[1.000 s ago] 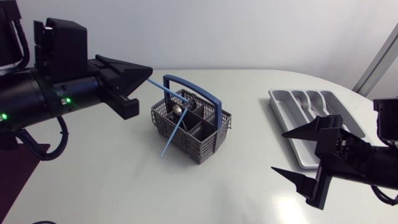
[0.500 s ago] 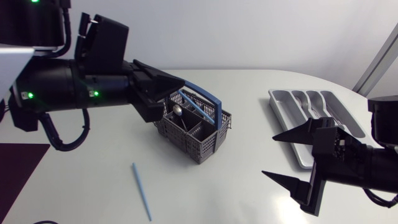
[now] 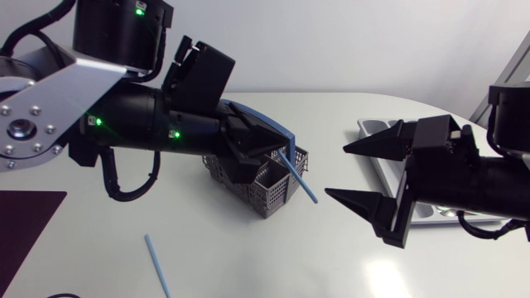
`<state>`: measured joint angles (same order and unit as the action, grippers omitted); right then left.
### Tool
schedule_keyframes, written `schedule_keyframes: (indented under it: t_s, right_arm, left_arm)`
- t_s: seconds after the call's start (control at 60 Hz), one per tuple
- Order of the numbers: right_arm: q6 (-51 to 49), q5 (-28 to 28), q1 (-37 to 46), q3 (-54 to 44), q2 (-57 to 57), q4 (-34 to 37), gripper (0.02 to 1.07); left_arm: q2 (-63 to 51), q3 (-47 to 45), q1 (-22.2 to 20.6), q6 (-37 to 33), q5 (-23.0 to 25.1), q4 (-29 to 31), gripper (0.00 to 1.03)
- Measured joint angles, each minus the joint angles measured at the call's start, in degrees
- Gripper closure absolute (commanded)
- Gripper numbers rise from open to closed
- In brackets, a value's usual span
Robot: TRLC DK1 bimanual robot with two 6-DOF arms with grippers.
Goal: Unload the cutlery basket into the drawer organizer.
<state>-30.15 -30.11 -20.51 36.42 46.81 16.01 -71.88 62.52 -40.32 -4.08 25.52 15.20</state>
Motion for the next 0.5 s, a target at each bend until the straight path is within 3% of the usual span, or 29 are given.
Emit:
schedule_keyframes:
  t_s: [0.133, 0.5]
  right_arm:
    - [0.74, -1.44, -0.07, 0.00, 1.36, 0.04, 0.37]
    - [1.64, -0.22, -7.28, 0.13, 5.81, -0.02, 0.57]
  left_arm:
    - [-0.61, 0.00, -0.48, 0.00, 0.20, 0.00, 1.00]
    - [-2.38, 0.72, -1.44, 0.90, 1.99, 0.37, 1.00]
